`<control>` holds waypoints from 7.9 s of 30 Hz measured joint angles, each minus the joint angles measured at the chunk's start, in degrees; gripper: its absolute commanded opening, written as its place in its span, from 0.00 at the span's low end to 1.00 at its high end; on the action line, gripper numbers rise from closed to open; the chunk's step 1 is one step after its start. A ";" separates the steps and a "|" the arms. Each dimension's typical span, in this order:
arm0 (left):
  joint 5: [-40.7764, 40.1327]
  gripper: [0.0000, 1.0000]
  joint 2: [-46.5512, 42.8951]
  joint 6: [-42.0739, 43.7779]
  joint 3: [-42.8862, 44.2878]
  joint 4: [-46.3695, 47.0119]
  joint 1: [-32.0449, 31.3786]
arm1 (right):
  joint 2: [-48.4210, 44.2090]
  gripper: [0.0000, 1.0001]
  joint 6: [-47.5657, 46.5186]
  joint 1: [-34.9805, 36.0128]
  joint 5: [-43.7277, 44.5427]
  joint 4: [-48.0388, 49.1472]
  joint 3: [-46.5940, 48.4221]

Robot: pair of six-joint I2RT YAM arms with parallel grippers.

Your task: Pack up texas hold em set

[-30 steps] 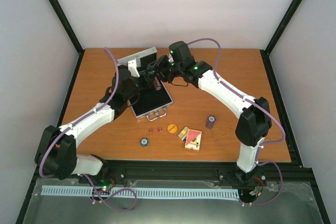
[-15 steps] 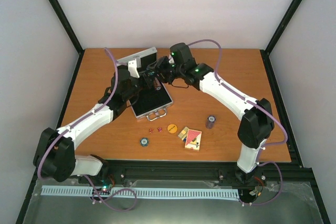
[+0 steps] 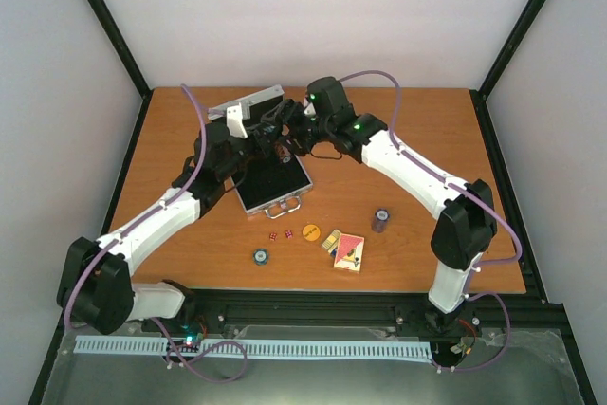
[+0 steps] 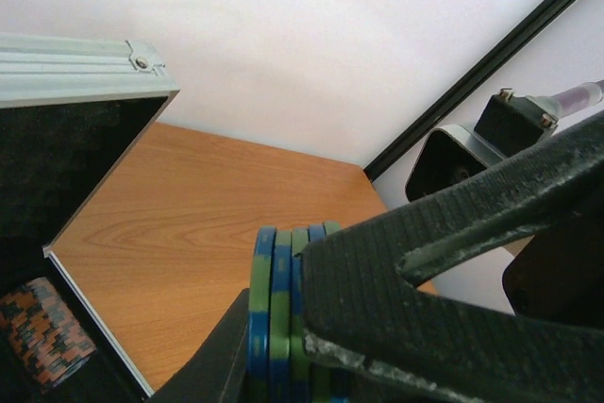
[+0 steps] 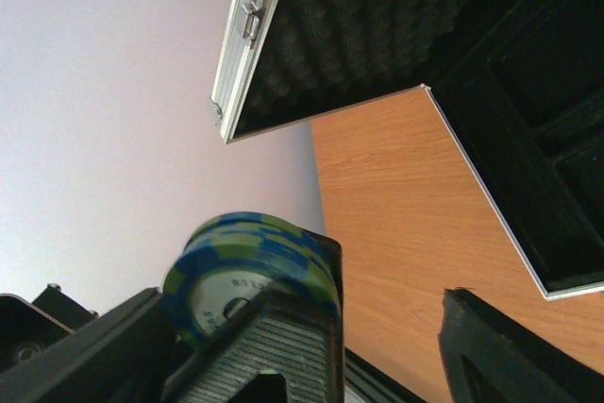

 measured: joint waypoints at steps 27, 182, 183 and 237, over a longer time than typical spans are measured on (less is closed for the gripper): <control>14.34 0.01 -6.16 17.20 5.27 -23.47 0.98 | -6.21 1.00 -13.92 -7.52 8.74 -14.58 0.17; -18.08 0.60 51.60 49.55 55.67 -65.83 -0.07 | -19.15 1.00 -38.69 -25.83 10.27 -21.88 -23.17; -18.05 0.60 51.19 49.53 55.49 -65.81 -0.07 | -19.17 1.00 -38.69 -25.83 10.21 -21.81 -23.30; -14.91 0.64 50.23 48.68 45.35 -56.11 -0.07 | -19.17 1.00 -39.58 -25.86 7.56 -20.61 -24.11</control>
